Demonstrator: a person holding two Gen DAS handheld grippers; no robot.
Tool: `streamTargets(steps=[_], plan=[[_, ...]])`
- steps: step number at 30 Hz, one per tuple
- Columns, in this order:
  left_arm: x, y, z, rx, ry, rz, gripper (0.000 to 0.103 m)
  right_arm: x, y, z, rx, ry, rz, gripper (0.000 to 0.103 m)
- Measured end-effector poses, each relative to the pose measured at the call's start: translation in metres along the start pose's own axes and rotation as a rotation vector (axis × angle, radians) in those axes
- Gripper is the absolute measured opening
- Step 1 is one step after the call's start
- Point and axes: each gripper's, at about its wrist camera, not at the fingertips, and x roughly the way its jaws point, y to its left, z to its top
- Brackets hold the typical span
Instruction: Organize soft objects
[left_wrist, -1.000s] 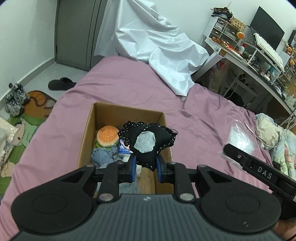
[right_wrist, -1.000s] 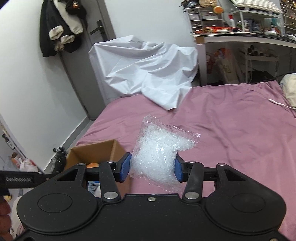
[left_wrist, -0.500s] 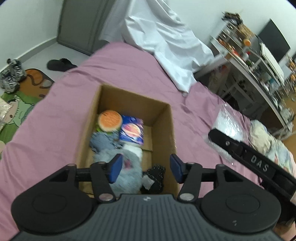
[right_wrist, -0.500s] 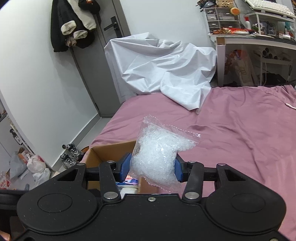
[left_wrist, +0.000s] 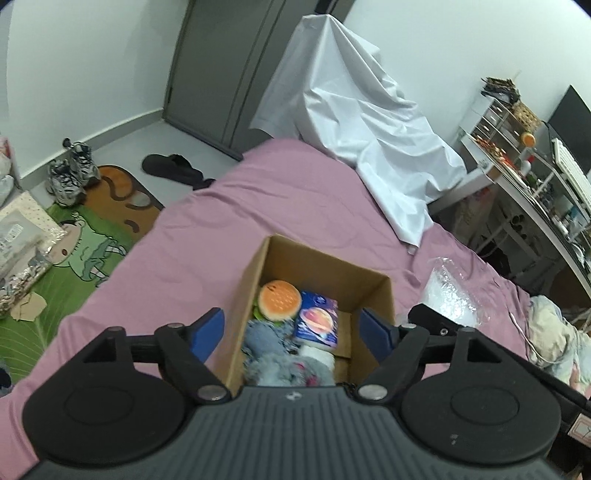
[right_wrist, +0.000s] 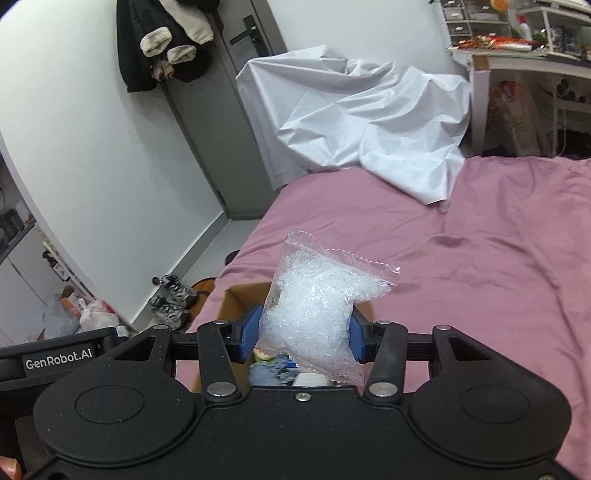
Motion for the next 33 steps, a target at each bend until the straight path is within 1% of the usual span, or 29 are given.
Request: streamTargets(steps=[3,6,8,13,15,16,17,22,27,33], plan=[[-0.001,0.008,0.004,-0.023,-0.012,0.02,0.082,0.009,0.005,0.002,0.01,0.018,0.022,0.047],[-0.002,0.015,0.006,-0.049,-0.021,0.032,0.082,0.019,0.009,0.004,0.016,0.038,0.063,0.049],[-0.002,0.019,0.007,-0.06,-0.024,0.036,0.082,0.026,0.008,0.005,0.037,0.059,0.087,0.05],[0.003,0.024,0.009,-0.072,-0.019,0.048,0.082,0.036,0.001,0.002,0.075,0.107,0.113,0.05],[0.005,0.024,0.009,-0.073,-0.014,0.049,0.082,0.034,0.002,0.001,0.057,0.102,0.108,0.057],[0.006,0.024,0.009,-0.072,-0.011,0.048,0.082,0.031,0.001,0.0,0.052,0.094,0.102,0.065],[0.007,0.025,0.008,-0.072,-0.008,0.049,0.082,0.03,0.0,0.001,0.053,0.089,0.099,0.069],[0.011,0.023,0.01,-0.071,-0.003,0.052,0.082,0.019,-0.013,0.002,0.093,0.086,0.092,0.07],[0.013,0.014,0.009,-0.031,-0.003,0.051,0.082,0.008,-0.03,0.0,0.122,0.092,0.07,0.07],[0.012,-0.002,0.0,0.08,0.007,0.047,0.083,-0.009,-0.043,-0.002,0.121,0.108,0.047,0.071]])
